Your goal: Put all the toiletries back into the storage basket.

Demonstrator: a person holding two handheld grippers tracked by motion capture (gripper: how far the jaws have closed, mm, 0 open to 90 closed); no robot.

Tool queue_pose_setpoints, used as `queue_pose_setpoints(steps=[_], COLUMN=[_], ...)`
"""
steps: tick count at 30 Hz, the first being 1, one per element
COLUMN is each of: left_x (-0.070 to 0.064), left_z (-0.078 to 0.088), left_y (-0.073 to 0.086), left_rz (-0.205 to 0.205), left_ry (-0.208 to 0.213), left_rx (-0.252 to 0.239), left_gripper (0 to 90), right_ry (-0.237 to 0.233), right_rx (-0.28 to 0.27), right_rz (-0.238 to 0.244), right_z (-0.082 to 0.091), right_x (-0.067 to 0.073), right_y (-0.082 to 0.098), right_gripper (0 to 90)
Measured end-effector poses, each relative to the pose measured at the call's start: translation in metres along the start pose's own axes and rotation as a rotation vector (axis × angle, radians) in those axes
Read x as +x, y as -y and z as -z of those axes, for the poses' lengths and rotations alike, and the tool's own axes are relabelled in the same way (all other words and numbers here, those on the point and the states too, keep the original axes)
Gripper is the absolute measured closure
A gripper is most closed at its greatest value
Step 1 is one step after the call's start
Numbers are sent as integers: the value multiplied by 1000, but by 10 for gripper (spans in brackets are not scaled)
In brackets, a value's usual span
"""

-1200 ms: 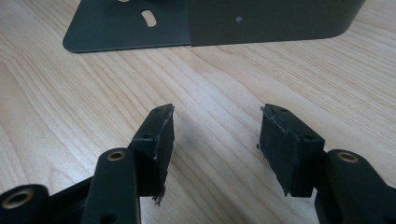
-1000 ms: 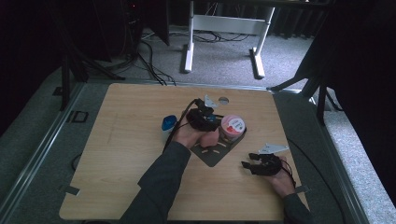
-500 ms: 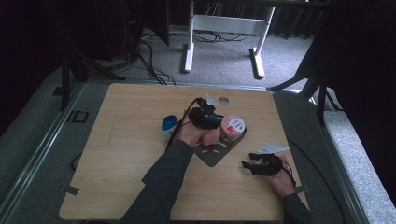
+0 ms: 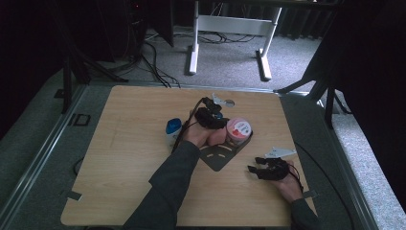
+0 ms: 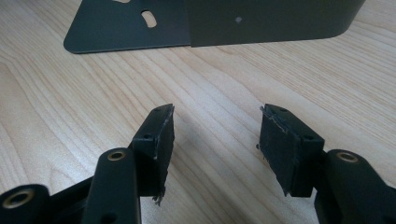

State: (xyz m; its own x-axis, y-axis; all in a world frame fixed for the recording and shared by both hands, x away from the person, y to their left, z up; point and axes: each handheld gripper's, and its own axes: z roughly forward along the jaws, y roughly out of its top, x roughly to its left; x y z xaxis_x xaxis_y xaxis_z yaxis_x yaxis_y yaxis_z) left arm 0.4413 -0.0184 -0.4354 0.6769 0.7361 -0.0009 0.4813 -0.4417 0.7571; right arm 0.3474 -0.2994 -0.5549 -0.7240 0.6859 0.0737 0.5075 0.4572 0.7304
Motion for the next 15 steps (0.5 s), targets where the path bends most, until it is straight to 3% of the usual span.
queue_pose_setpoints(steps=[15], left_x=[5], left_z=[-17], left_y=[-6], left_rz=[10], left_ry=[-36], left_rx=[9], left_gripper=[532], right_ry=[0], right_rx=[-1], right_rz=[0], right_z=[0], right_x=[0], right_y=[0], right_gripper=[446])
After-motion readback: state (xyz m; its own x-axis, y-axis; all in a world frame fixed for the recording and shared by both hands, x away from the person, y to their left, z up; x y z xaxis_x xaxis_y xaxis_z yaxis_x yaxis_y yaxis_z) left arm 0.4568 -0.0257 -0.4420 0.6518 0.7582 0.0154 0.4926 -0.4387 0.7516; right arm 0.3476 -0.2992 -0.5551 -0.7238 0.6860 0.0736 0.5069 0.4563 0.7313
